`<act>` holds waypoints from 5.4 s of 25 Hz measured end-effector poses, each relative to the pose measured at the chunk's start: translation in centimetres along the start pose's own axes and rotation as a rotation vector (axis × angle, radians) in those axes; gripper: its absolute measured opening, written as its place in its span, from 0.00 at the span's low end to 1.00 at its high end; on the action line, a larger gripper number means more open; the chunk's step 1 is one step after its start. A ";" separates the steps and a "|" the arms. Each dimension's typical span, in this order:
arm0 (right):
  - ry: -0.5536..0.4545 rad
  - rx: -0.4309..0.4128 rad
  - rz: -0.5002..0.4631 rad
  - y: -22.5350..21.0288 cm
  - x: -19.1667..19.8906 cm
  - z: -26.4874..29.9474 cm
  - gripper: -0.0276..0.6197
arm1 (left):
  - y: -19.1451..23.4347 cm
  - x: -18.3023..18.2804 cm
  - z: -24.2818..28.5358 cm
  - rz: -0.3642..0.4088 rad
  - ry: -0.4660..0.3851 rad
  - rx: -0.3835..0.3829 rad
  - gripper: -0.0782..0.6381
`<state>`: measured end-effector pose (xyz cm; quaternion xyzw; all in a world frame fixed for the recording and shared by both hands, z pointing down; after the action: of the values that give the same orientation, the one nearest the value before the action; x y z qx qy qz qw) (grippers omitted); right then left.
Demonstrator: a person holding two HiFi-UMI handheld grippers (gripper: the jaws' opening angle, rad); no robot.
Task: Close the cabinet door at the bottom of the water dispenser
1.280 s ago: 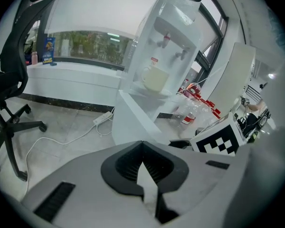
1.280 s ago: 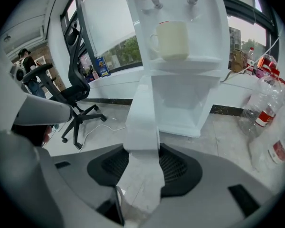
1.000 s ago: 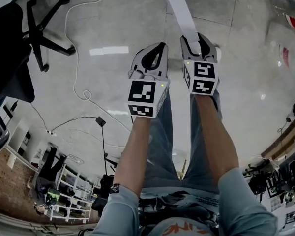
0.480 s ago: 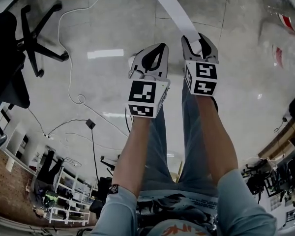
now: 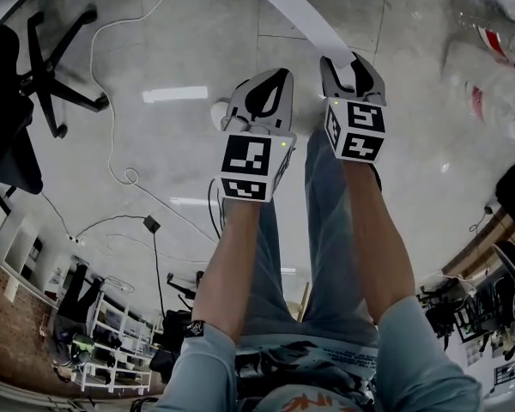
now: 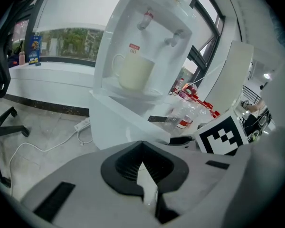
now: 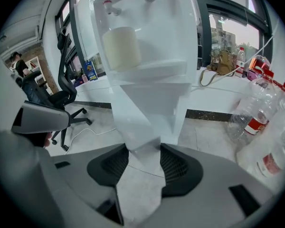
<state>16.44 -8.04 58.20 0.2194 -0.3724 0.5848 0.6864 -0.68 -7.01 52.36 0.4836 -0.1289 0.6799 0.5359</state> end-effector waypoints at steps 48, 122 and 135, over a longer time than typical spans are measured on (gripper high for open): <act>-0.101 -0.156 -0.170 -13.2 -6.7 7.2 0.32 | -4.4 -2.5 7.3 -0.022 -0.211 -0.213 0.14; -0.532 -0.293 0.019 17.2 -33.3 -25.7 0.09 | -3.6 -30.9 -27.6 0.127 -0.537 -0.126 0.14; -0.719 -0.285 -0.051 20.2 -47.6 -31.9 0.09 | -5.4 -46.0 -33.3 0.328 -0.707 -0.123 0.14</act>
<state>3.23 -10.52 -1.09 0.3219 -0.6611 0.3957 0.5502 -15.33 -9.57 -2.67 0.6280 -0.4215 0.5391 0.3706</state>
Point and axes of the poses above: the fingertips, and each gripper's own axes: z forward along the fingers, y to its left, x out of its underside, the point moved 10 cm from there along -z, backward along the fingers, and after that the axes turned 14 degrees about -y, right-handed, at the moved point
